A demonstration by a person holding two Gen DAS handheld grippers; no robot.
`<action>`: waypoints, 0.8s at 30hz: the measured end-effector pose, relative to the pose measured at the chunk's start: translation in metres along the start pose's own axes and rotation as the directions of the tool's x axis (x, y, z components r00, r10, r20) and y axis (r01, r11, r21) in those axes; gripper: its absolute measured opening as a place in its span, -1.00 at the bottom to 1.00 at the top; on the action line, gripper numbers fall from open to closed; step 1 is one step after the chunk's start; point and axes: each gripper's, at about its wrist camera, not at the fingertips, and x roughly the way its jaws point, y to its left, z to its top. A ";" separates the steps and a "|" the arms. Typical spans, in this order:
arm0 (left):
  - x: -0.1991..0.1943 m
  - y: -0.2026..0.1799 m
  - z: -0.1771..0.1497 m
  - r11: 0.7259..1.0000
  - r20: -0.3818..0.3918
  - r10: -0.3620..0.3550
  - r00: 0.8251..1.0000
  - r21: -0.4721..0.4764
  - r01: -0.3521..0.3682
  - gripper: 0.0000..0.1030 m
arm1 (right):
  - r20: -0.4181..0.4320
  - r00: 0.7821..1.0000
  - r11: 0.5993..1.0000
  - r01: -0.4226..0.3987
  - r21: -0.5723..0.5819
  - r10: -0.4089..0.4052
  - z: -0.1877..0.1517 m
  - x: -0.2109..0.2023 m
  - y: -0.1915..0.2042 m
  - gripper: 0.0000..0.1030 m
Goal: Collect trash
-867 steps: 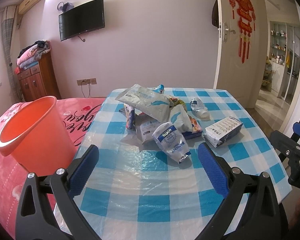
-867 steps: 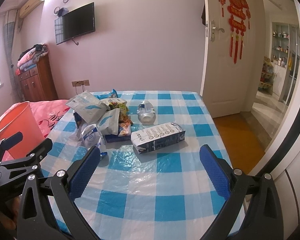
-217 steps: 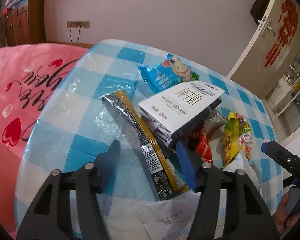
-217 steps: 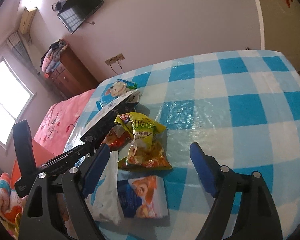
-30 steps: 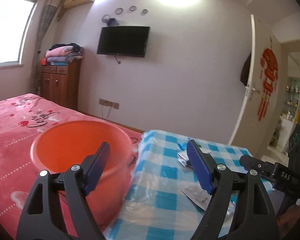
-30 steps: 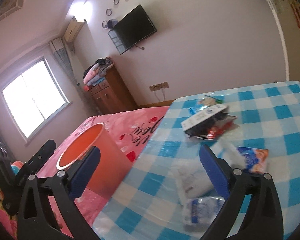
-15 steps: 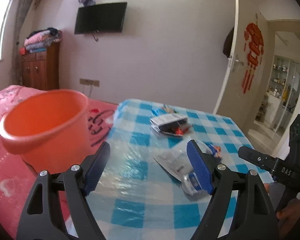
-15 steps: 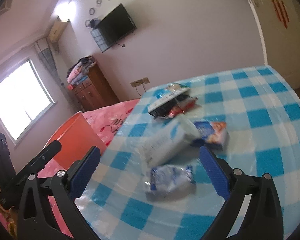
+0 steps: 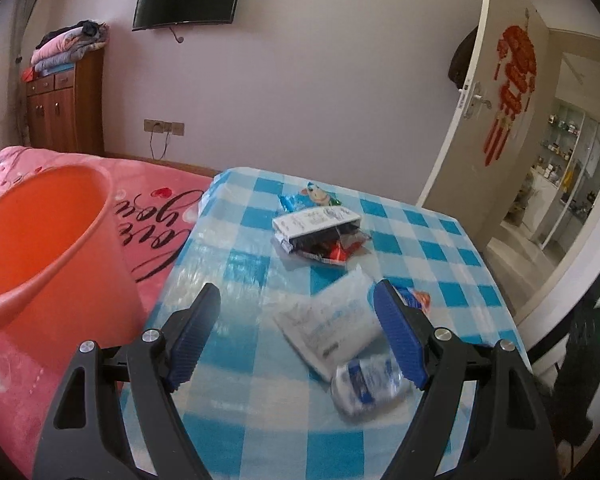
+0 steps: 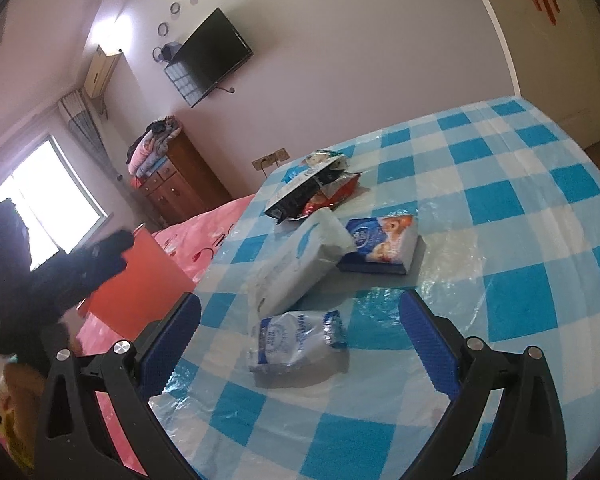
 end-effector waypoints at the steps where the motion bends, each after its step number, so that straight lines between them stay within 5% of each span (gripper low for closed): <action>1: 0.009 -0.002 0.007 1.000 -0.009 -0.009 1.000 -0.002 0.009 0.55 | 0.000 1.000 1.000 -0.004 0.004 0.004 0.001 0.001 -0.004 0.90; 14: 0.183 -0.013 0.101 0.984 -0.157 0.018 0.987 -0.171 -0.045 0.55 | -0.100 0.987 0.984 -0.110 0.143 0.125 0.007 0.027 -0.057 0.90; 24: 0.302 0.013 0.137 0.945 -0.315 0.119 0.941 -0.256 -0.205 0.51 | -0.098 0.981 0.981 -0.158 0.116 0.169 0.013 0.022 -0.063 0.90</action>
